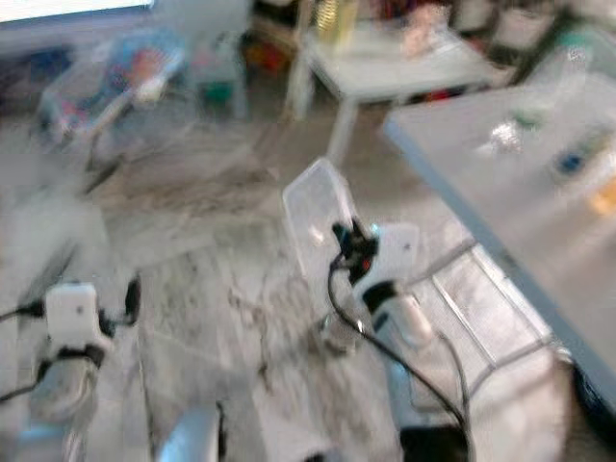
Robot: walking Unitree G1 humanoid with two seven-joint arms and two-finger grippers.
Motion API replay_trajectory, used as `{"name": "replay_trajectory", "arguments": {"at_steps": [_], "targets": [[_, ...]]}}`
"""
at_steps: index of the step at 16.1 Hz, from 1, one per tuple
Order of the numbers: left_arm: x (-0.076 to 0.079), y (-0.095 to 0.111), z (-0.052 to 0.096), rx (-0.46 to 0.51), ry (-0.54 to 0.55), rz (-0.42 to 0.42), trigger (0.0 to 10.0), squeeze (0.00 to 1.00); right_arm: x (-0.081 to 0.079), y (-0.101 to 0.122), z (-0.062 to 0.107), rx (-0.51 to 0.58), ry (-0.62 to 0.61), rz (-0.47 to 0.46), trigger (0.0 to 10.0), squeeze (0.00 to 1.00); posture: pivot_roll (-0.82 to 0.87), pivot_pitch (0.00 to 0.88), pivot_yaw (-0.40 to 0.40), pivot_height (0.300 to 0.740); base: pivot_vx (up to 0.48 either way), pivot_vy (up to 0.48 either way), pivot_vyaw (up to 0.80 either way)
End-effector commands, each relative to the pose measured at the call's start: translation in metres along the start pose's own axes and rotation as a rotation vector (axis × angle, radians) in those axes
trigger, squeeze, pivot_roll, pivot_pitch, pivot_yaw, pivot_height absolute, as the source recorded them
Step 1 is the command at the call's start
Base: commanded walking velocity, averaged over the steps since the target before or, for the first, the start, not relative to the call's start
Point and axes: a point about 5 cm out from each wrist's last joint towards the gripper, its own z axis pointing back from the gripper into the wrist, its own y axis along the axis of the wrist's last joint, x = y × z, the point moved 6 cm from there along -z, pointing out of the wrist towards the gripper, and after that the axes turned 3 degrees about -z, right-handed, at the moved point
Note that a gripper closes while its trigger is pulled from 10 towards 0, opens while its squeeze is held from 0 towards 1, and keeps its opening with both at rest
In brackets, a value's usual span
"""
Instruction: Restocking fridge
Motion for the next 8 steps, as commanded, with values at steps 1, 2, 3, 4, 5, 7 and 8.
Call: {"name": "replay_trajectory", "arguments": {"at_steps": [1, 2, 3, 4, 5, 7, 8], "targets": [[0.004, 0.002, 0.000, 0.009, -0.003, 0.004, 10.0, 0.00, 0.004, 0.000, 0.003, 0.000, -0.004, 0.028, 10.0, 0.00, 0.16, 0.080, -0.106, 0.740, 0.000, 0.000, 0.76], [0.004, 0.003, -0.001, 0.011, 0.002, 0.001, 10.0, 0.00, 0.003, -0.001, 0.004, -0.002, 0.001, 0.037, 10.0, 0.00, 0.16, 0.074, -0.102, 0.740, 0.000, 0.000, 0.76], [0.005, 0.007, -0.003, 0.026, -0.005, 0.011, 10.0, 0.00, 0.002, 0.000, 0.002, 0.006, 0.012, 0.050, 10.0, 0.00, 0.16, 0.072, -0.096, 0.740, 0.000, 0.000, 0.76], [0.004, 0.011, -0.007, 0.036, -0.003, 0.005, 10.0, 0.00, 0.000, 0.004, -0.002, 0.019, 0.021, 0.055, 10.0, 0.00, 0.16, 0.072, -0.088, 0.740, 0.000, 0.000, 0.76], [0.004, 0.013, -0.008, 0.041, -0.006, 0.003, 10.0, 0.00, -0.001, 0.006, -0.004, 0.025, 0.029, 0.066, 10.0, 0.00, 0.16, 0.072, -0.088, 0.740, 0.000, 0.000, 0.76], [0.007, 0.019, -0.012, 0.060, -0.021, -0.004, 10.0, 0.00, -0.004, 0.011, -0.010, 0.040, 0.048, 0.082, 10.0, 0.00, 0.16, 0.072, -0.085, 0.740, 0.000, 0.000, 0.76], [0.007, 0.020, -0.014, 0.061, -0.018, -0.001, 10.0, 0.00, -0.004, 0.014, -0.013, 0.047, 0.052, 0.087, 10.0, 0.00, 0.16, 0.073, -0.084, 0.740, 0.000, 0.000, 0.76]]}}
